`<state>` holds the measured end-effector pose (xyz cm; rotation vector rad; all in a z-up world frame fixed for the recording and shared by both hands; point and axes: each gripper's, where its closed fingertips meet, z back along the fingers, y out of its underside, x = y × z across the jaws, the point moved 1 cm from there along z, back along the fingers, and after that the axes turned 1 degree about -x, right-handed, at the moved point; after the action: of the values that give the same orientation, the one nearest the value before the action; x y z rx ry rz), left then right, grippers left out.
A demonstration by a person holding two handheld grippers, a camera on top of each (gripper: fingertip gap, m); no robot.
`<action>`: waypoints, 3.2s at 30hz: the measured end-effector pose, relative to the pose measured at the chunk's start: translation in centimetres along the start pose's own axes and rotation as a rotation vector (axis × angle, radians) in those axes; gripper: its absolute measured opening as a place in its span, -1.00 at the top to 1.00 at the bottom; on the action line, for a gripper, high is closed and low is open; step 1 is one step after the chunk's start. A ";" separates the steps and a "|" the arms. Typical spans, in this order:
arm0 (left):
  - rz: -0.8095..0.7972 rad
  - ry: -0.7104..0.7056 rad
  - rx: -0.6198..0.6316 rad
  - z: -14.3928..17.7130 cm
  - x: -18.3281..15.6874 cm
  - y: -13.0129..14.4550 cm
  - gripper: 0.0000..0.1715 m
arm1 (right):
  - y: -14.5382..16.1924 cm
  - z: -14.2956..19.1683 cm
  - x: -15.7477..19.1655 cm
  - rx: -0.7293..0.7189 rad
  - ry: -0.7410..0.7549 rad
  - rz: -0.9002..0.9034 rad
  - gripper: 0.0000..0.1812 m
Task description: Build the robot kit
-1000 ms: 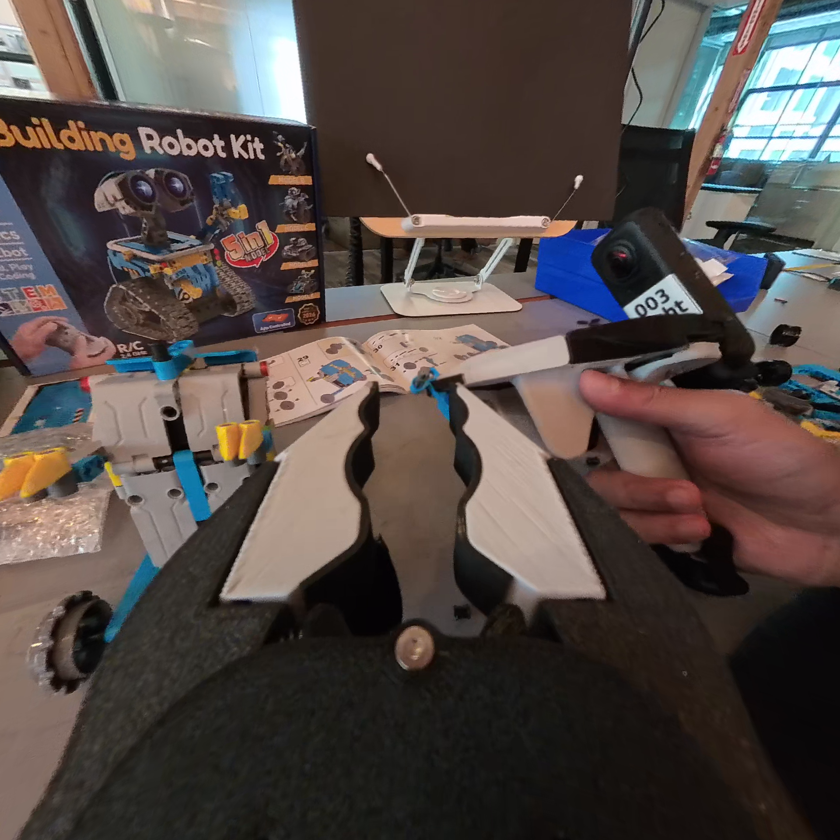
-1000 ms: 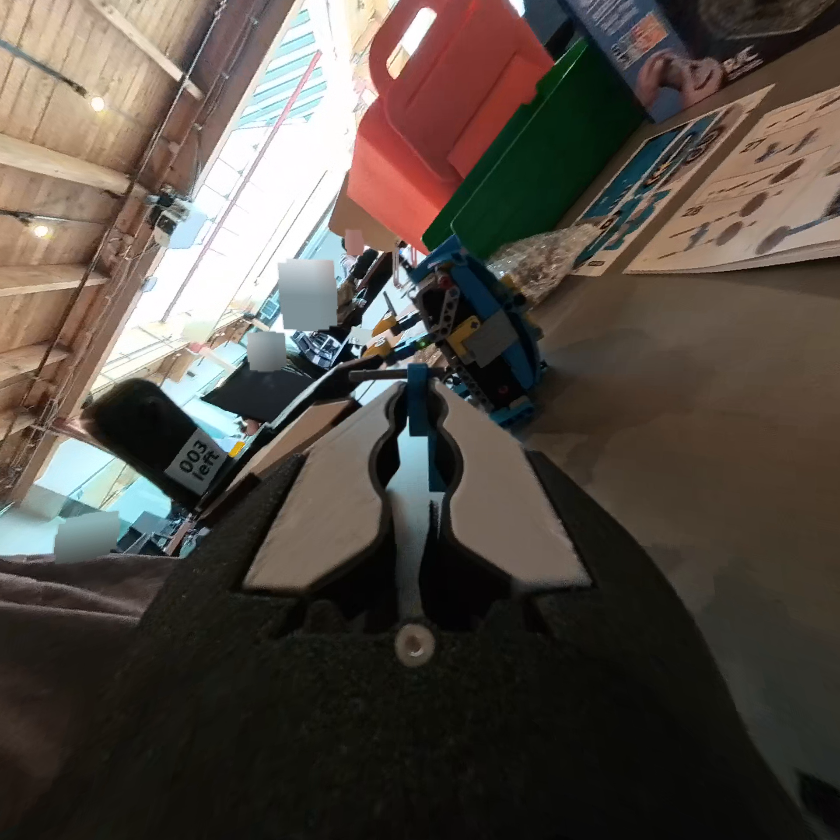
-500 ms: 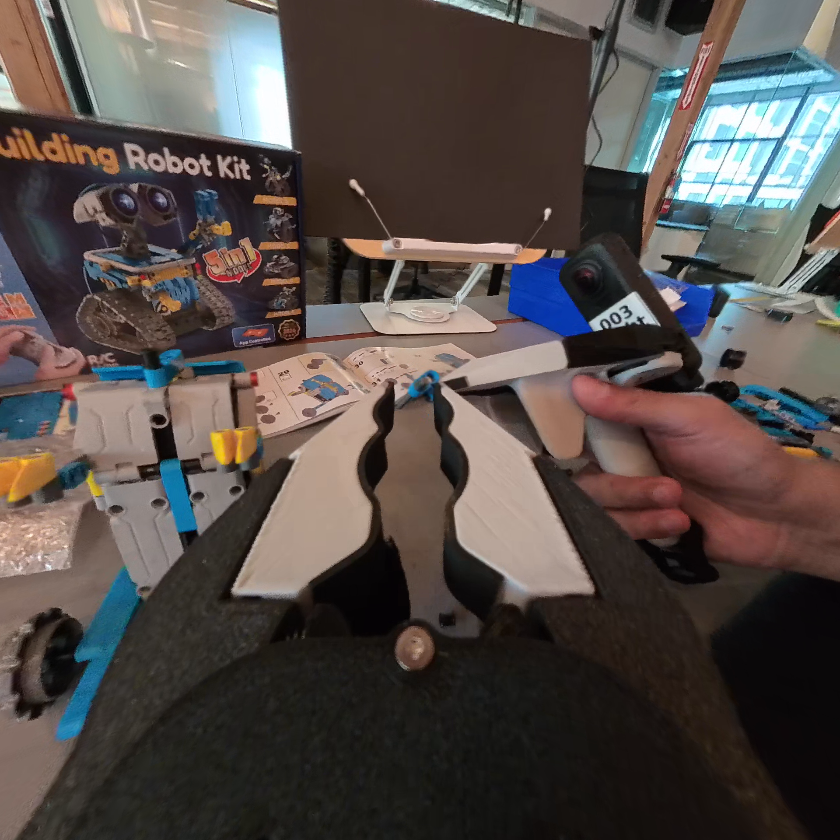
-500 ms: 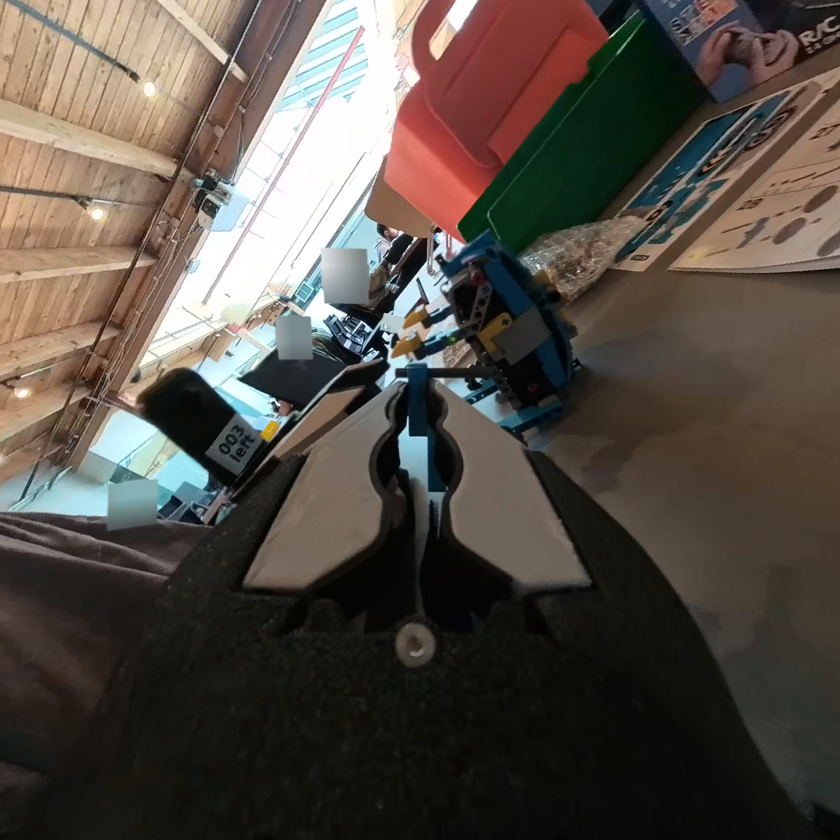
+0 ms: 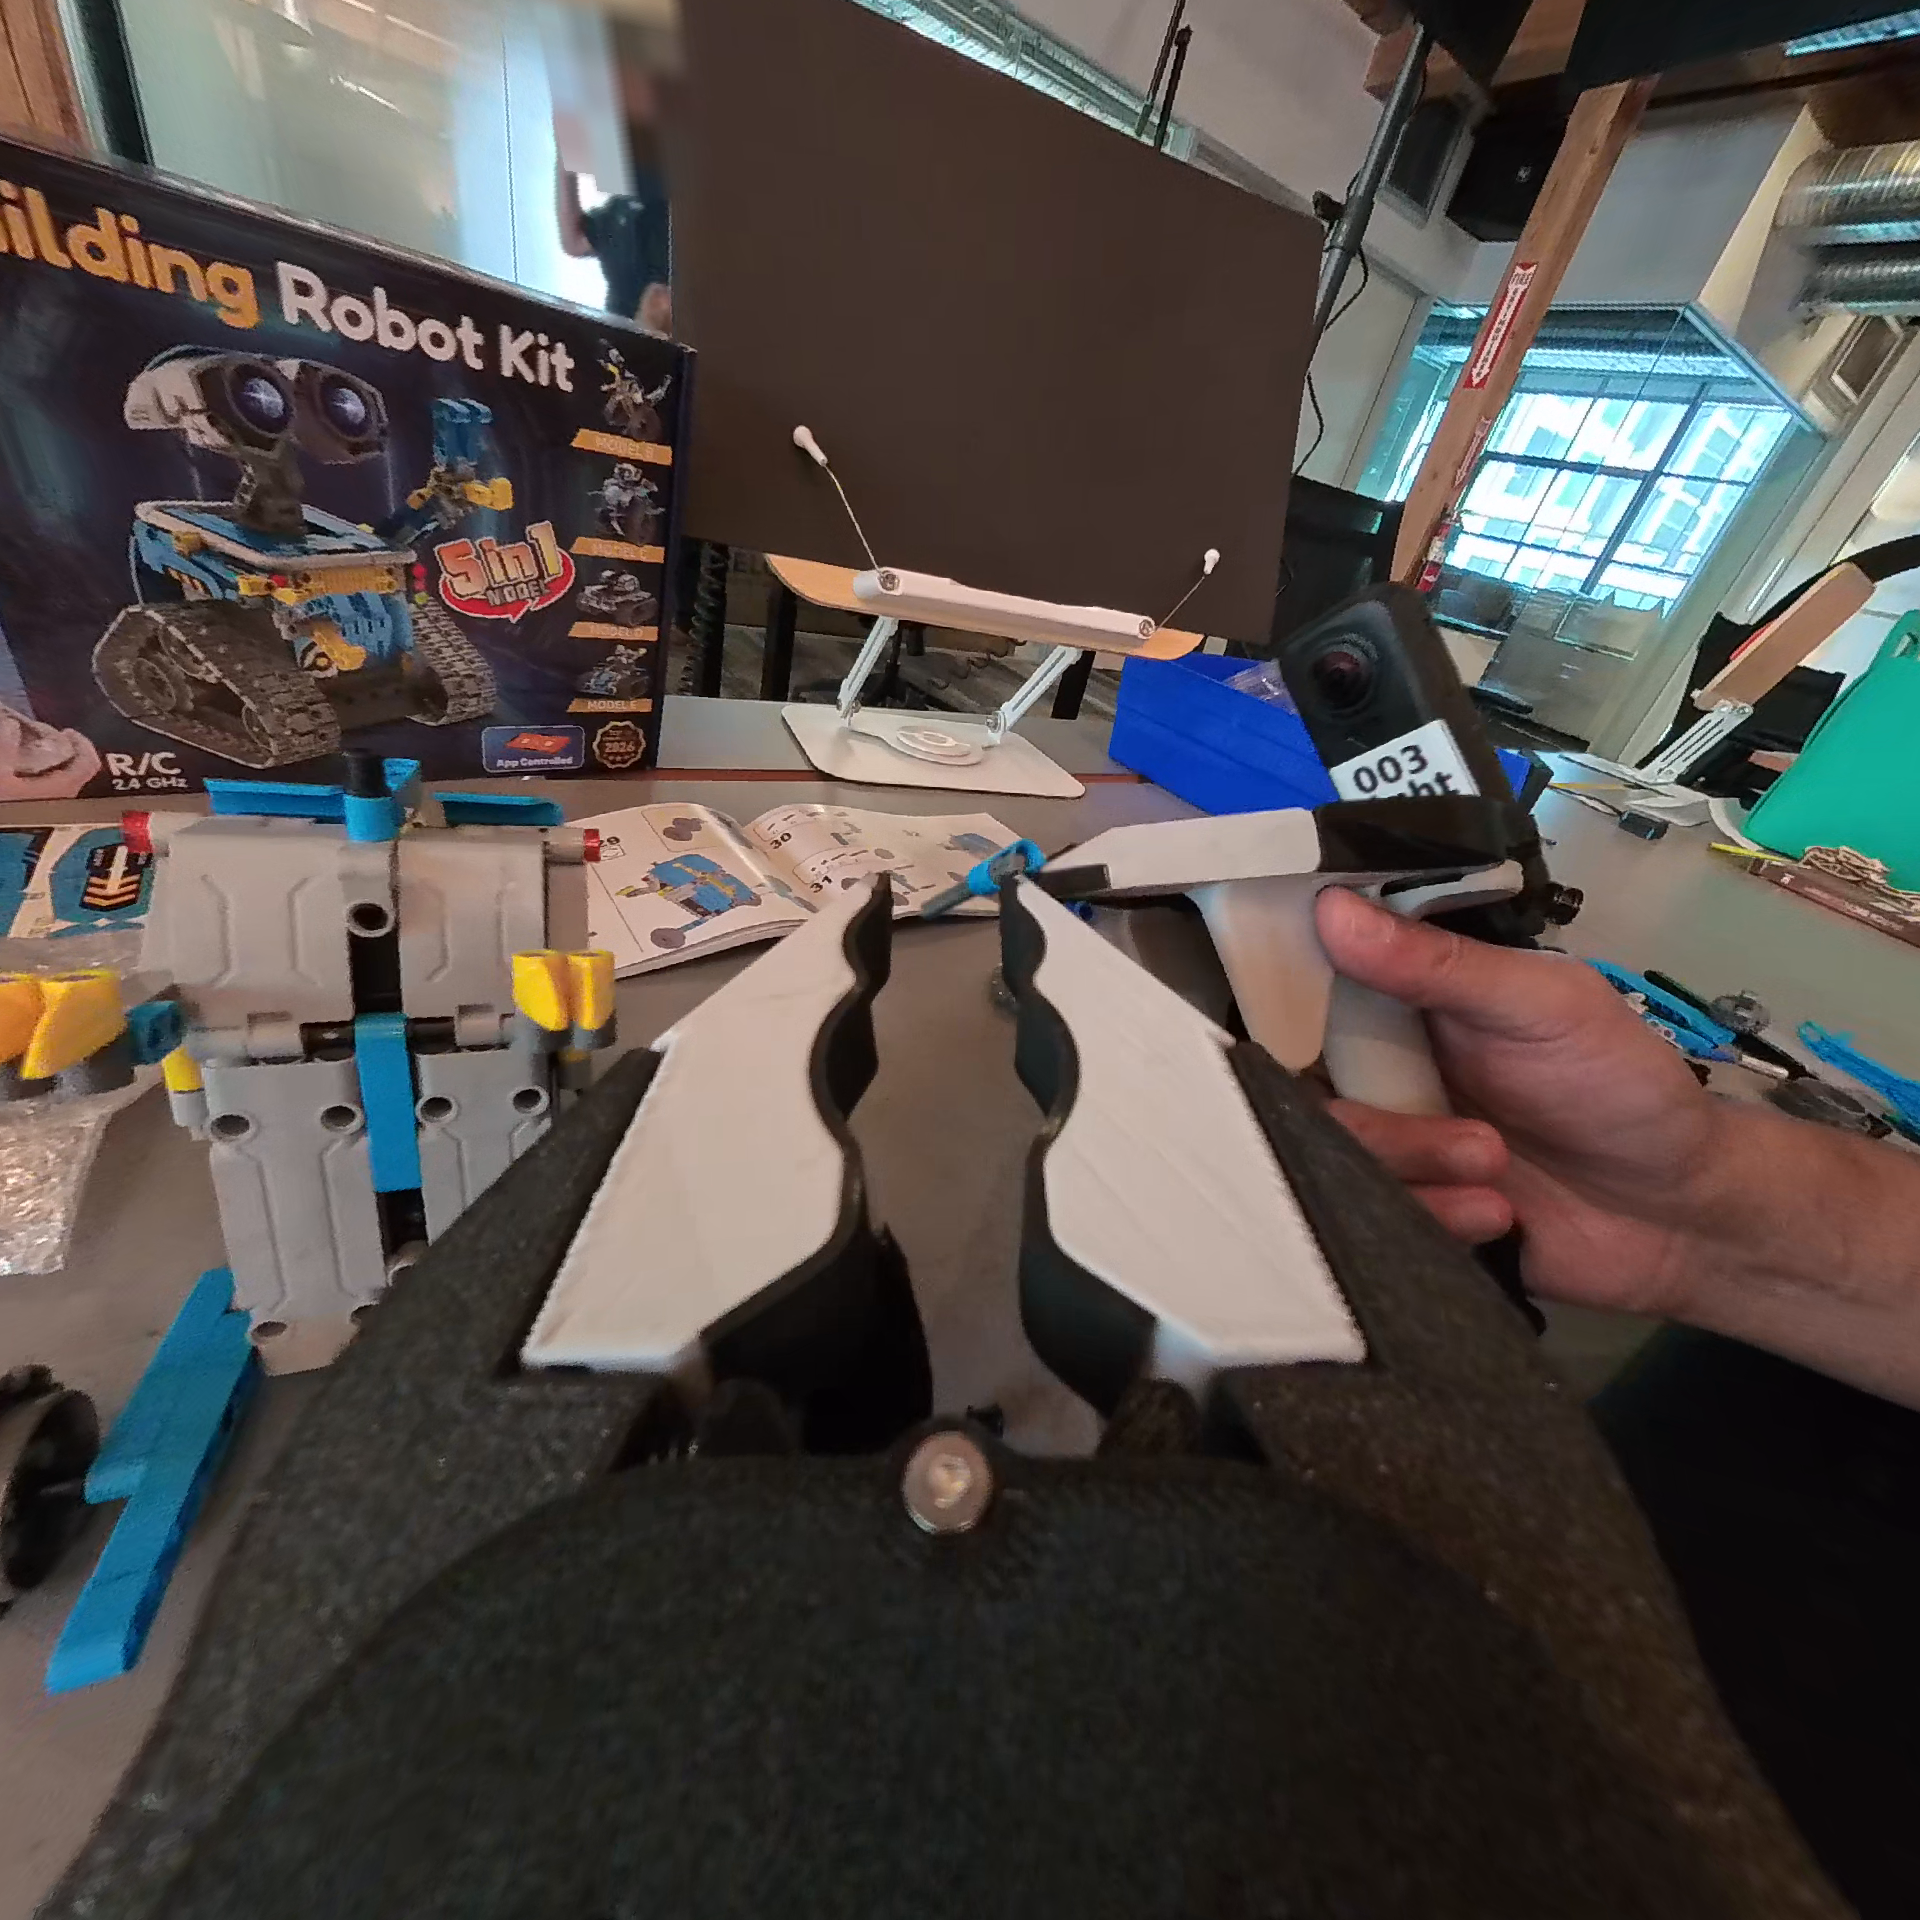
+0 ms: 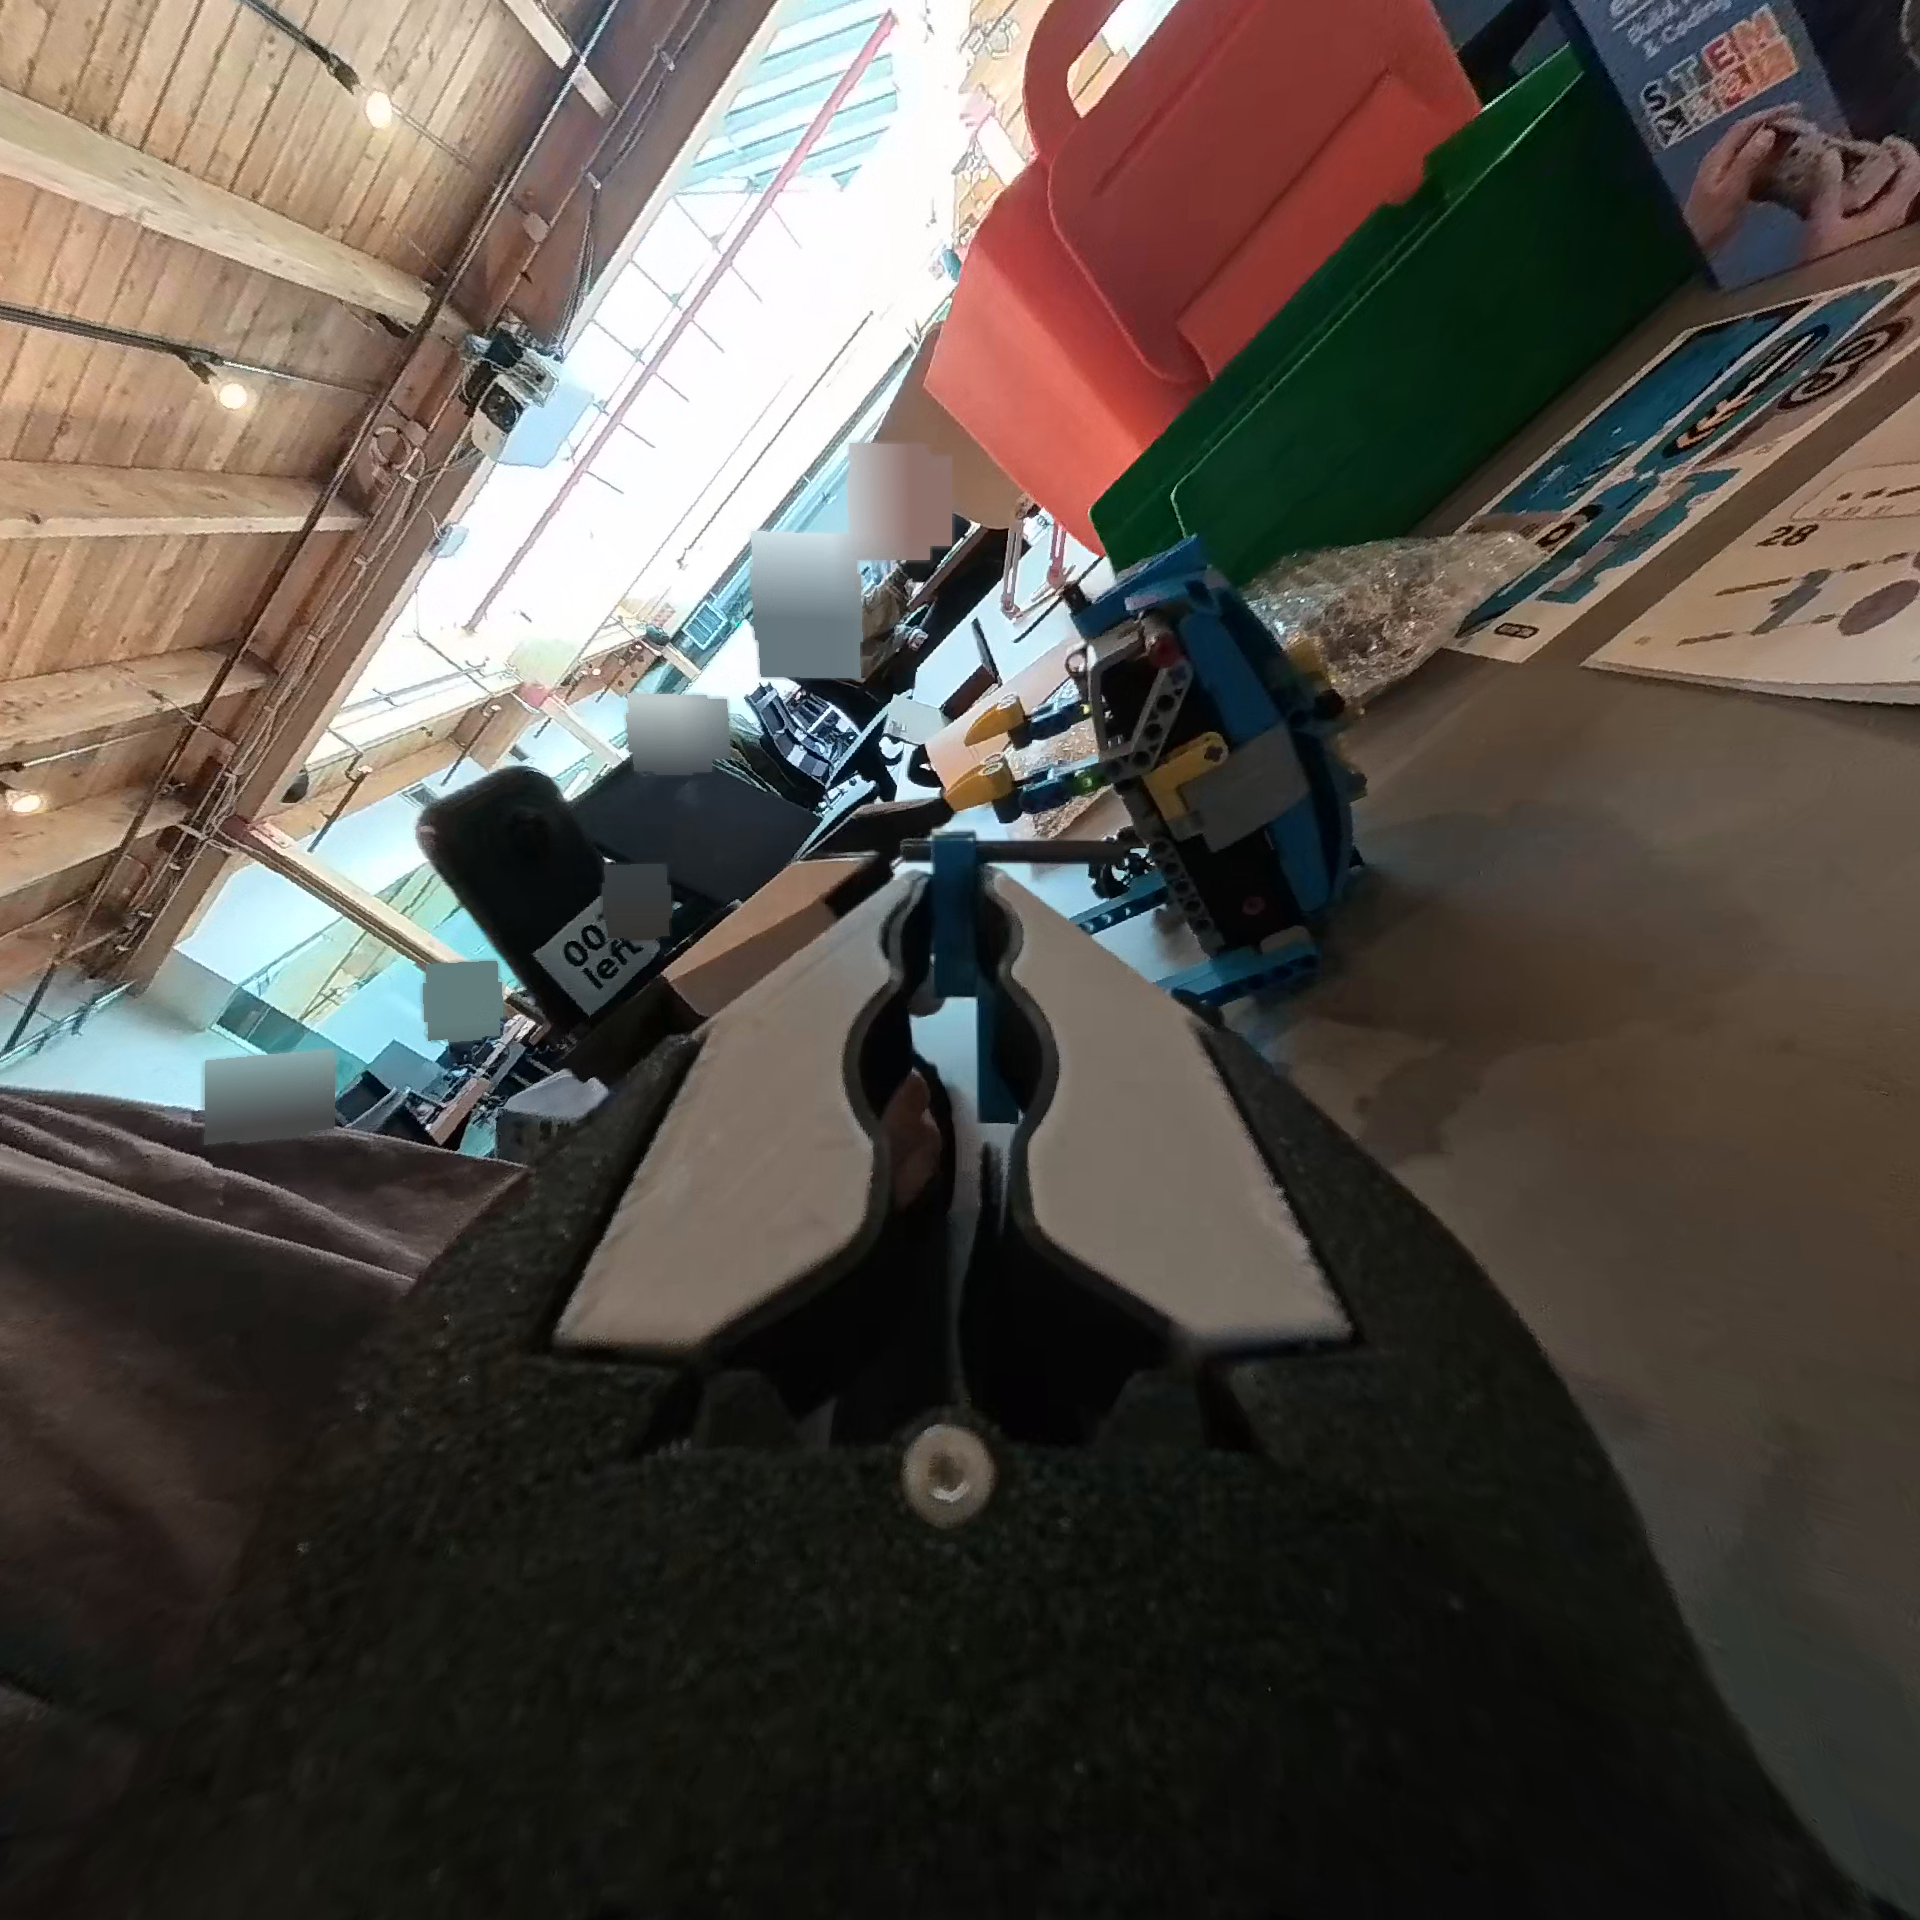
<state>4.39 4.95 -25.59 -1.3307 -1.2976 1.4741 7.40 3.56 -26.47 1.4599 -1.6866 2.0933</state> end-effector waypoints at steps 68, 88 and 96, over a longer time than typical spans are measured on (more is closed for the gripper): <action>0.473 0.681 -0.028 3.3 -5.9 -1.7 0.65 | 2.3 1.4 7.0 0.136 -0.260 0.567 0.91; -0.258 0.345 0.129 4.3 -3.6 1.2 0.87 | -0.4 6.7 0.3 0.342 -0.040 0.503 0.77; -0.321 0.295 0.120 4.5 -3.0 1.3 0.95 | 3.2 8.4 -4.5 0.667 0.194 0.579 0.80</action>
<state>0.68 0.95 -26.40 -1.1488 -1.1488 1.0733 13.08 -2.23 -32.39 0.8479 -1.5320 3.2133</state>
